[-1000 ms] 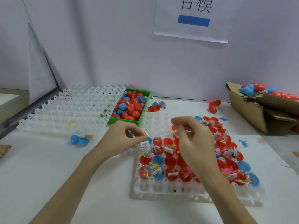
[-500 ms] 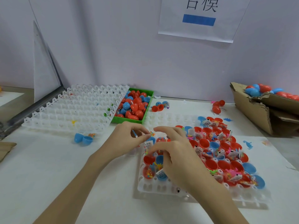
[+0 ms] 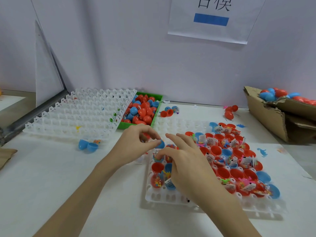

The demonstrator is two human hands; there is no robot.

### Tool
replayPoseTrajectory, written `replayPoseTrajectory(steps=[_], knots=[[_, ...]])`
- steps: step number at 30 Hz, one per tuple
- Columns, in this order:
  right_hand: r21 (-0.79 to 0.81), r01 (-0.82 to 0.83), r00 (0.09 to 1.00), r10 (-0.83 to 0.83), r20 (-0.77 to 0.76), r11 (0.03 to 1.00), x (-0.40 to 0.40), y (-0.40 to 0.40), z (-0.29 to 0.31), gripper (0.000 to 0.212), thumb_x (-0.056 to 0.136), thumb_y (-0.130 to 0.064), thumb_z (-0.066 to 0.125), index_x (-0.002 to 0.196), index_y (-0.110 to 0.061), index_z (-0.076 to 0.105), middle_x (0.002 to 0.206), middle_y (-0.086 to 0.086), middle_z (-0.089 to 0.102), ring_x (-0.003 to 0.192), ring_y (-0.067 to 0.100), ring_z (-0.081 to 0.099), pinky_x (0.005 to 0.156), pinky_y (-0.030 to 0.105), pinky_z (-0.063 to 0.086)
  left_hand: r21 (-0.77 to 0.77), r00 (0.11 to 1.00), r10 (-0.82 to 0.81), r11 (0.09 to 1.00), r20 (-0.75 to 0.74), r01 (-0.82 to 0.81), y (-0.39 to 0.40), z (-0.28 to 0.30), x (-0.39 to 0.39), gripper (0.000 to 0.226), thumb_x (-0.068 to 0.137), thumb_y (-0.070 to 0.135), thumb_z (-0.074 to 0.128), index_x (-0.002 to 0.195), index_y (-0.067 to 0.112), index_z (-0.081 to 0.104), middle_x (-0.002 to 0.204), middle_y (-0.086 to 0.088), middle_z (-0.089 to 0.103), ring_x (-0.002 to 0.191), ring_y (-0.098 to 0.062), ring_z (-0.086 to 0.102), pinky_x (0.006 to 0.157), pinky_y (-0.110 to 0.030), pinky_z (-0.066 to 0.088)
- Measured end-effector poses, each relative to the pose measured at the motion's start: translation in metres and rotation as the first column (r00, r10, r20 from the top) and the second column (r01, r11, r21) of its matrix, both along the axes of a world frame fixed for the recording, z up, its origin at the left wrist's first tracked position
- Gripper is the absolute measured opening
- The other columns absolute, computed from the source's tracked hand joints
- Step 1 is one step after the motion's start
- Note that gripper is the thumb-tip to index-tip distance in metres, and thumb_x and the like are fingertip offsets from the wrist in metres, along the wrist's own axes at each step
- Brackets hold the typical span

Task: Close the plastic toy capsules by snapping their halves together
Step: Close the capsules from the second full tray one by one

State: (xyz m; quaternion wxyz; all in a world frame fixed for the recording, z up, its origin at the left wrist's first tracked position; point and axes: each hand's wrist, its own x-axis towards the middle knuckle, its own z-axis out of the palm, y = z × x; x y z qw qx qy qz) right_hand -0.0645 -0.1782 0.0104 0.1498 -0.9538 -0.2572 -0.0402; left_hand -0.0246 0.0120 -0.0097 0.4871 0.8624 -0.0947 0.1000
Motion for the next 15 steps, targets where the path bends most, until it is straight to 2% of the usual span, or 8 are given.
replayPoseTrajectory(steps=[2,5,8,11,15], knots=[[-0.049,0.007,1.0,-0.008,-0.013,0.999,0.0,0.003,0.001,0.053,0.094,-0.013,0.062,0.138,-0.04,0.057,0.17,-0.006,0.017,0.157,0.024,0.003,0.127,0.045,0.012,0.037,0.999,-0.028,0.999,0.022,0.027,-0.002,0.0,-0.001,0.007,0.089,0.021,0.082,0.09,0.026,0.077,0.085,0.017,0.072,0.079,-0.009,0.067,0.07,-0.022,0.055],[-0.081,0.013,1.0,-0.015,-0.023,0.997,0.0,0.005,0.0,0.057,0.094,-0.013,0.062,0.143,-0.04,0.053,0.171,-0.005,0.011,0.157,0.024,0.0,0.127,0.045,0.008,0.071,0.996,-0.083,0.994,0.019,0.082,-0.002,0.001,-0.001,0.007,0.094,0.019,0.076,0.094,0.025,0.075,0.089,0.018,0.073,0.087,-0.006,0.068,0.075,-0.023,0.055],[-0.072,0.014,0.999,-0.018,-0.048,0.997,0.002,0.006,0.002,0.056,0.094,-0.01,0.063,0.14,-0.041,0.054,0.171,-0.004,0.012,0.158,0.025,0.002,0.127,0.046,0.008,0.093,0.99,-0.137,0.986,-0.023,0.139,0.004,0.005,-0.002,0.011,0.097,0.019,0.071,0.1,0.029,0.072,0.096,0.02,0.071,0.094,-0.006,0.066,0.081,-0.023,0.054],[-0.054,0.005,0.999,-0.007,-0.052,0.999,0.003,0.004,0.002,0.054,0.094,-0.011,0.065,0.138,-0.042,0.058,0.171,-0.006,0.013,0.158,0.024,0.003,0.127,0.047,0.008,0.091,0.975,-0.214,0.972,-0.057,0.219,0.011,0.008,-0.005,0.019,0.093,0.019,0.077,0.107,0.031,0.071,0.106,0.02,0.069,0.102,-0.008,0.064,0.087,-0.022,0.055],[0.03,-0.027,0.996,0.029,-0.083,0.999,0.006,0.0,0.0,0.051,0.096,-0.007,0.063,0.133,-0.043,0.064,0.169,-0.009,0.02,0.157,0.02,0.008,0.127,0.043,0.012,0.076,0.961,-0.271,0.958,-0.054,0.275,0.014,0.012,-0.007,0.027,0.089,0.014,0.081,0.111,0.028,0.071,0.114,0.014,0.067,0.104,-0.014,0.067,0.091,-0.027,0.057]])
